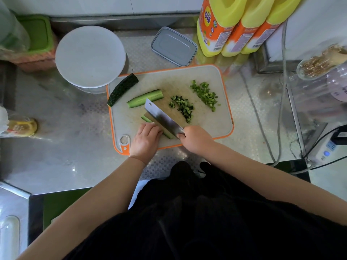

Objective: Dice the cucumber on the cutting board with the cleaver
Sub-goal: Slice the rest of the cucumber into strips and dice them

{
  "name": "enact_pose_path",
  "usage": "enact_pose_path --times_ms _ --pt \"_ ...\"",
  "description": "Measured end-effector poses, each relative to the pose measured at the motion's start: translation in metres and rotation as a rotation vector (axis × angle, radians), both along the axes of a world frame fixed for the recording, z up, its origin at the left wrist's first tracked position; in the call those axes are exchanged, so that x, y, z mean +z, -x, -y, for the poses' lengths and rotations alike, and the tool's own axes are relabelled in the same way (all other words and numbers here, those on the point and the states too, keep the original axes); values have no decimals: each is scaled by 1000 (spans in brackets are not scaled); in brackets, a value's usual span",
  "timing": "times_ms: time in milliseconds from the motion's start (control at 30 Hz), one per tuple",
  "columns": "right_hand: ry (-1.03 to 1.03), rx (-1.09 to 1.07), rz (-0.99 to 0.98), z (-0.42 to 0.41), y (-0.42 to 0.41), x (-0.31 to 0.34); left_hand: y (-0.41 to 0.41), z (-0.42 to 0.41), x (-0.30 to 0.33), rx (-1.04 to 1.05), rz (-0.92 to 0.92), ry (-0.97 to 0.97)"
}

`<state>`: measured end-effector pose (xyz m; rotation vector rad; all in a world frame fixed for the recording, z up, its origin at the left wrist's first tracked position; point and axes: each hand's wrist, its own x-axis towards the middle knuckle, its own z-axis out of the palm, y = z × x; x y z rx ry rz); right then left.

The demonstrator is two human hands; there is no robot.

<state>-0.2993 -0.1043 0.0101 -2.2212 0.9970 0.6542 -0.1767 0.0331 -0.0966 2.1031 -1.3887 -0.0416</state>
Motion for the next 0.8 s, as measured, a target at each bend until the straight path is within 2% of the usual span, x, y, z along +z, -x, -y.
enact_pose_path --times_ms 367,800 --pt "86 79 79 -20 3 9 1 -2 -1 63 -33 -32" --pt "76 88 -2 -21 -3 10 1 0 -1 51 -31 1"
